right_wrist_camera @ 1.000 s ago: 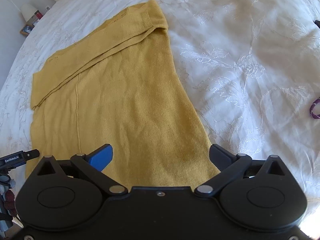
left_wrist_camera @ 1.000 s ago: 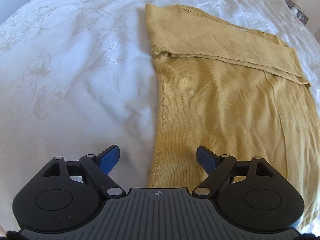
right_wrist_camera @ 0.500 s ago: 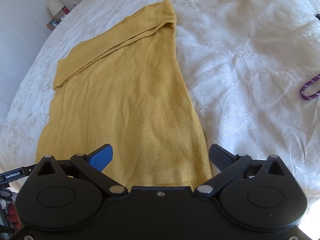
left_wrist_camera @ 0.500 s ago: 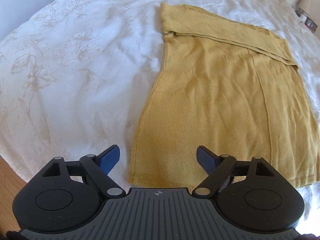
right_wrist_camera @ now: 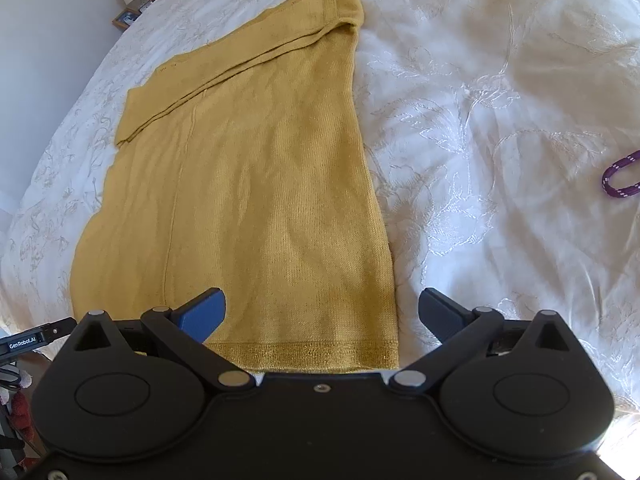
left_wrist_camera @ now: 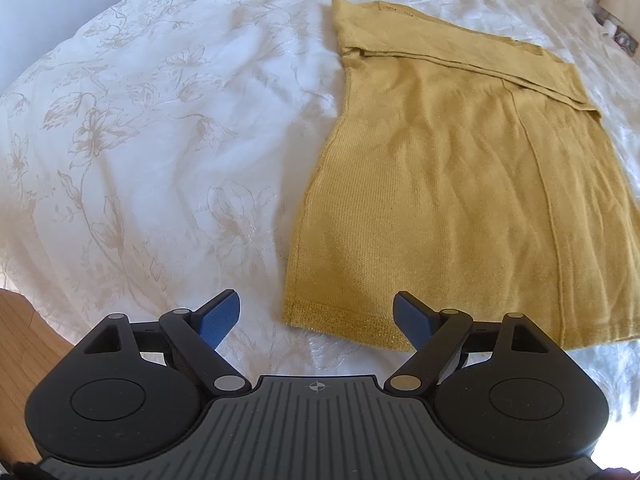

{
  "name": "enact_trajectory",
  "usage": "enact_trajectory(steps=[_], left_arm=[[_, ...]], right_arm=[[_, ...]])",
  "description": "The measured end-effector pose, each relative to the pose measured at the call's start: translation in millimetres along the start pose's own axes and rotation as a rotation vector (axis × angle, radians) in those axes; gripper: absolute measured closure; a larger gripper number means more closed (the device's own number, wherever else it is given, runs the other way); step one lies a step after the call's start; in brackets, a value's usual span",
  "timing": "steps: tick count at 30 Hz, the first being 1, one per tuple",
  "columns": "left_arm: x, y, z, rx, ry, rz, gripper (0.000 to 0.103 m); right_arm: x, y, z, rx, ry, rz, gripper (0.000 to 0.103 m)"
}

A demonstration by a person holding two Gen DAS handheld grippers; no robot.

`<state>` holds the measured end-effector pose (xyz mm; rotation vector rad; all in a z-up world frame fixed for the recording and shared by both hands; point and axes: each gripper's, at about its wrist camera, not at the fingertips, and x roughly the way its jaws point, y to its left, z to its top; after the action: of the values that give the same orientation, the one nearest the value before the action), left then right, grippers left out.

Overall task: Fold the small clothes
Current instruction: 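Move the left tool to the sweater's hem edge and close on it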

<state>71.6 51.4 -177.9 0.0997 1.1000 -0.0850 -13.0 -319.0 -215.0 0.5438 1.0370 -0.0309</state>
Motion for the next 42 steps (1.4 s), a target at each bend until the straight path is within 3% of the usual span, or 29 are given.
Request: enact_trajectory(steps=[8,14,19,30,42], left_arm=[[25.4,5.2,19.3,0.041,0.043,0.015,0.019],[53.7,-3.6,26.4,0.079,0.093,0.002,0.019],[65.5,0.9,26.9,0.048,0.11,-0.017,0.016],[76.9,7.3,29.2,0.023,0.132,-0.057,0.012],[76.2,11.8,31.5,0.022,0.136,-0.081,0.012]], right_arm=[[23.2,-0.9,7.1,0.006,0.064,-0.006,0.001],[46.5,5.2,14.6,-0.045,0.16,-0.042,0.0],[55.9,11.9,21.3,-0.062,0.209,-0.056,0.0],[59.5,15.5,13.9,-0.065,0.177,-0.049,0.0],[66.3,35.0,9.9,-0.065,0.161,-0.099,0.0]])
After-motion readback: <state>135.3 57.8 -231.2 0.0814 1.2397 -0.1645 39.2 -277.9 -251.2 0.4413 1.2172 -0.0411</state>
